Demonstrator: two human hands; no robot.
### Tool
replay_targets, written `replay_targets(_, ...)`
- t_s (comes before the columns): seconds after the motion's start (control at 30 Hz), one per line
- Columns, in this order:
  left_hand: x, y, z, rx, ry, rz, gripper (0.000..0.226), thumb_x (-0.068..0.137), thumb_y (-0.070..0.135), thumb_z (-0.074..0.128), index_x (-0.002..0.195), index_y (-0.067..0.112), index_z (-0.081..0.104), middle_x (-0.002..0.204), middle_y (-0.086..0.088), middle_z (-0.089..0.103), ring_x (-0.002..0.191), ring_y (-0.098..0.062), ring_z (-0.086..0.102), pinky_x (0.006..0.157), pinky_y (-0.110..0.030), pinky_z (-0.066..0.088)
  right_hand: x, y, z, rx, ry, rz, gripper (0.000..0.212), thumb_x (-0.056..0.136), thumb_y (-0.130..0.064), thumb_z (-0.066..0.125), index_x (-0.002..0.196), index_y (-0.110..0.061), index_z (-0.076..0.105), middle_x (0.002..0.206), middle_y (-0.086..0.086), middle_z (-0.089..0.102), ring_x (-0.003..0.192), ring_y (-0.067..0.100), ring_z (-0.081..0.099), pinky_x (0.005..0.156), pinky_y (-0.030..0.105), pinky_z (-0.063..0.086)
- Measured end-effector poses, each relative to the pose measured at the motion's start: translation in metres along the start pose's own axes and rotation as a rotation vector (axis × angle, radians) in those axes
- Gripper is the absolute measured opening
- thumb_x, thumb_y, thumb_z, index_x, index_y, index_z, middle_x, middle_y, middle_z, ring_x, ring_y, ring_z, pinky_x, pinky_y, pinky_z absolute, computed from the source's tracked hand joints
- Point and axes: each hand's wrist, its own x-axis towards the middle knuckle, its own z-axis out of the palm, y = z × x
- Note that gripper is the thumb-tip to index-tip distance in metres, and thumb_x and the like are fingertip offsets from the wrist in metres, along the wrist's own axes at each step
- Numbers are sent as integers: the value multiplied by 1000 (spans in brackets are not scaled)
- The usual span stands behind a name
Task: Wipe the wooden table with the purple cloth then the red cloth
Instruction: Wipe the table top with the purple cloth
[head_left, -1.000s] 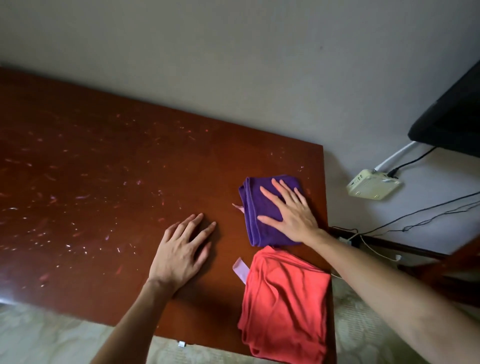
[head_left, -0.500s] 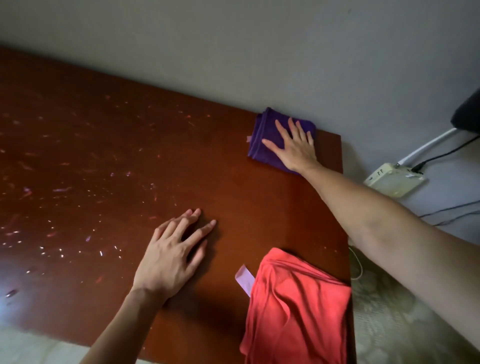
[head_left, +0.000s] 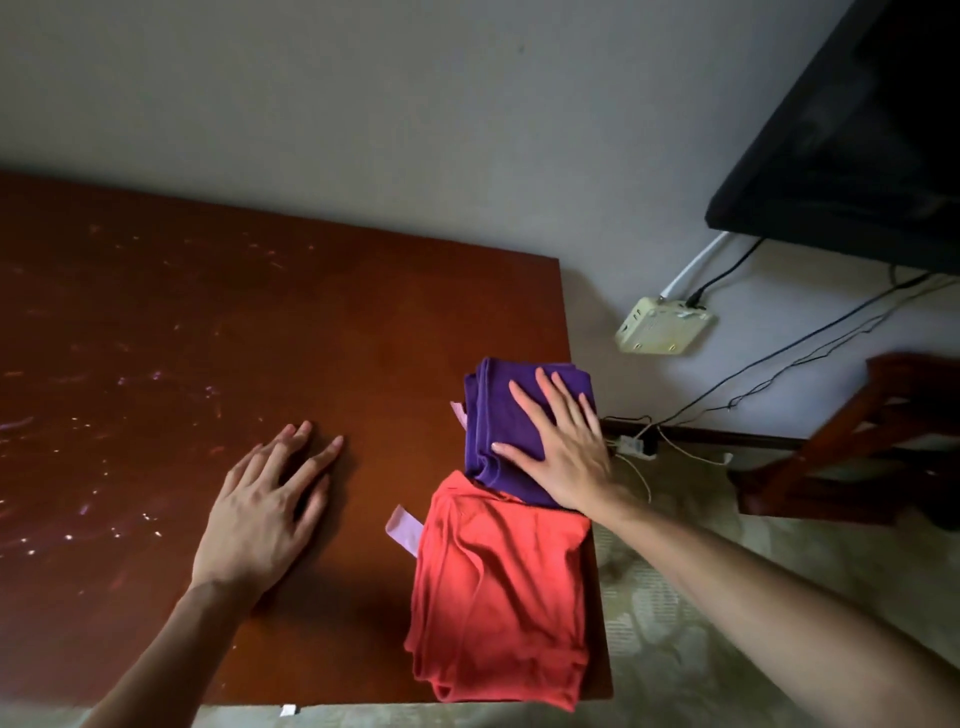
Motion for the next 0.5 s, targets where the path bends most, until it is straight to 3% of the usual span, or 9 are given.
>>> replay_targets(0.17,0,0,0,-15,0,1,52,100,48,30,150,37,36,158,-4,36,149,-20,26,118,-39,25,72,20,-3,22,-82,-11,93,85,-92,25,164,-42,24,175,1,15,162,21,11,130,50,12)
replay_targets(0.37,1,-5,2,-39,22,13,51,99,46,34,149,38,38,157,-1,36,149,-17,26,118,-37,24,203,32,-4,72,-86,333,90,91,-87,32,166,-40,16,176,5,7,162,23,2,130,49,5)
replay_targets(0.5,4,-8,4,-44,15,21,50,100,47,32,150,41,35,158,1,34,150,-13,20,118,-31,17,236,32,0,62,-100,424,91,92,-88,28,167,-38,12,177,6,6,162,25,1,130,50,4)
